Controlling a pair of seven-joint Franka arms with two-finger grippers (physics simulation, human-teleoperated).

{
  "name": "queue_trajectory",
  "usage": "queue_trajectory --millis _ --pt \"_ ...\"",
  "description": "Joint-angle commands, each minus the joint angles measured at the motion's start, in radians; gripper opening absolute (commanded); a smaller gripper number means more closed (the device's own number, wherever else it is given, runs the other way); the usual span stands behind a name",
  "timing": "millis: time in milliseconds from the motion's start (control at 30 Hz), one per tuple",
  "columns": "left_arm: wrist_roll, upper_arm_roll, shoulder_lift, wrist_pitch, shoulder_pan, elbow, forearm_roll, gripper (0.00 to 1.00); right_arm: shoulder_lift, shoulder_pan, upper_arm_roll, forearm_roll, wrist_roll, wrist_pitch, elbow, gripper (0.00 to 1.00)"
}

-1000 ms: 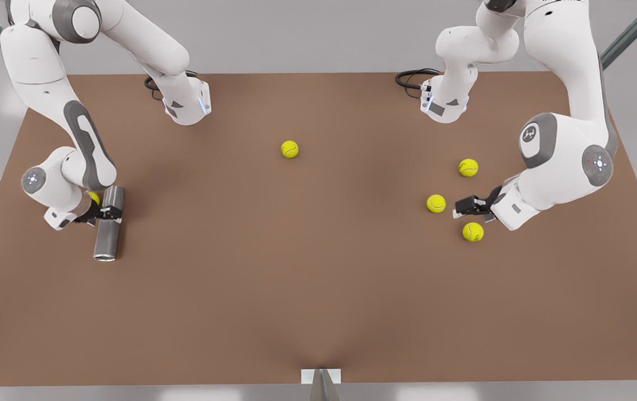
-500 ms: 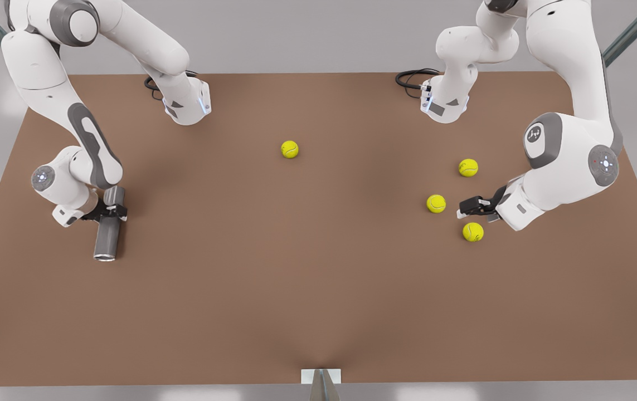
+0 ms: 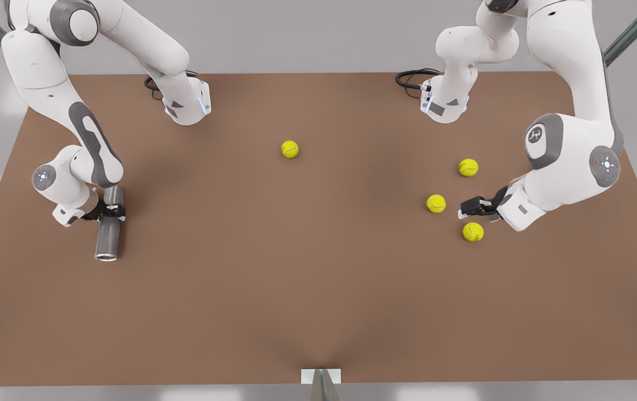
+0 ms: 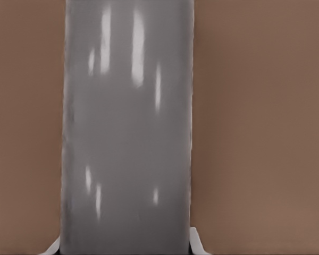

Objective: Put the tennis tube upright

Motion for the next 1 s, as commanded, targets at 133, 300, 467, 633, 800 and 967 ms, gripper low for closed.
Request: queue_trajectory --millis 133,300,467,633,800,967 --pt "0.000 0.000 0.001 0.003 -0.002 0.000 -0.001 0.99 -0.002 0.000 0.001 0.000 0.000 0.000 0.000 0.73" --pt "-0.002 -0.002 0.000 -0.001 -0.003 0.000 -0.001 0.99 -0.002 0.000 -0.001 0.000 0.000 0.000 0.000 0.73" --pt "0.000 -0.002 -0.002 -0.003 -0.003 0.000 -0.001 0.99 -0.023 0.003 0.001 -0.002 0.000 -0.006 -0.008 0.73" --pt "-0.008 -0.003 0.005 0.009 -0.012 -0.002 -0.002 0.99 -0.072 0.021 0.006 -0.002 0.000 -0.037 -0.009 0.73" --pt "-0.009 -0.005 0.017 0.035 -0.016 0.001 -0.014 0.99 -0.089 0.063 0.088 -0.002 0.002 -0.037 0.008 0.73" --pt "-0.038 -0.005 0.069 0.121 -0.039 0.005 -0.140 0.99 -0.086 0.256 0.088 0.003 0.002 -0.040 0.055 0.73"
